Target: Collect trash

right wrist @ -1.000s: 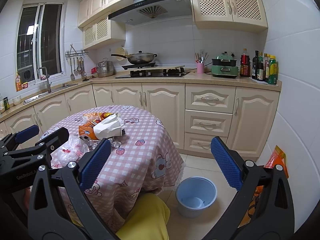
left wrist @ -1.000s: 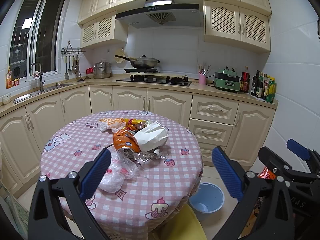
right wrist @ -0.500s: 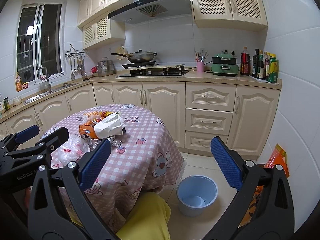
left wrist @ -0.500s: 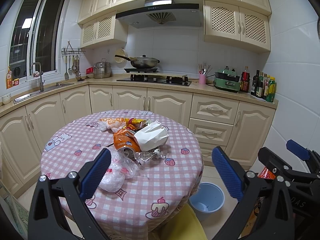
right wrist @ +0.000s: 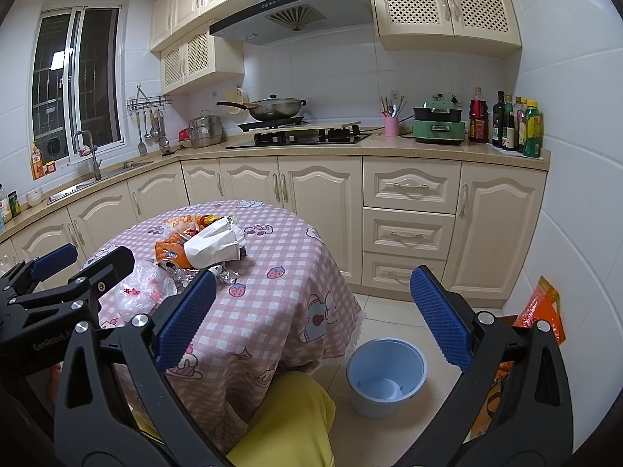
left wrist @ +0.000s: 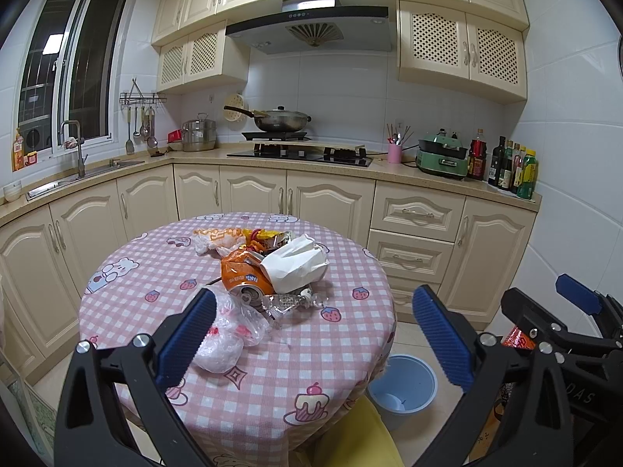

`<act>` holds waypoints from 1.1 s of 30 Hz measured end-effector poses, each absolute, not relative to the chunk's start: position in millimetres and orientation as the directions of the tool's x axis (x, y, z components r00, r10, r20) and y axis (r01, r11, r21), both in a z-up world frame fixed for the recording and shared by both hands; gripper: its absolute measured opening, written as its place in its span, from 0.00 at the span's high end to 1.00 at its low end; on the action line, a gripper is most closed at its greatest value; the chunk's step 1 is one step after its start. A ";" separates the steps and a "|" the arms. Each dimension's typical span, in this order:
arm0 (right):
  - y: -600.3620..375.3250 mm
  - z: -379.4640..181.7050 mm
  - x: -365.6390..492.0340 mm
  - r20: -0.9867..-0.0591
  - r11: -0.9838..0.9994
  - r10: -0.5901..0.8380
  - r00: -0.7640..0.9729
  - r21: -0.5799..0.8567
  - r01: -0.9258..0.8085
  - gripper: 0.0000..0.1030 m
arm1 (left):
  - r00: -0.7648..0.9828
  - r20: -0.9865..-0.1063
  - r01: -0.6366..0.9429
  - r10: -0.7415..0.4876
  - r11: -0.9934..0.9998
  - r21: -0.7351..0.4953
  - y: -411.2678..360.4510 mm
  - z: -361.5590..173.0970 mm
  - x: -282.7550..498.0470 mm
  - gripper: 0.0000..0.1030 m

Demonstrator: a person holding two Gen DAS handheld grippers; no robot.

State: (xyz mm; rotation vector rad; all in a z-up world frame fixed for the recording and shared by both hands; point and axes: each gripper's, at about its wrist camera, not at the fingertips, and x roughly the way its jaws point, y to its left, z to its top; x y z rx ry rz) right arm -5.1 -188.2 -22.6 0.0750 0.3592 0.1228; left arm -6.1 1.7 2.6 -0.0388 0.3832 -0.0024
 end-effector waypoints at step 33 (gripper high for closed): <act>-198.5 -20.4 1.7 -0.390 0.990 0.114 0.914 0.122 -0.071 0.05 | 0.924 -0.383 0.012 -0.025 0.999 -0.038 0.9 -0.4 -9.7 0.04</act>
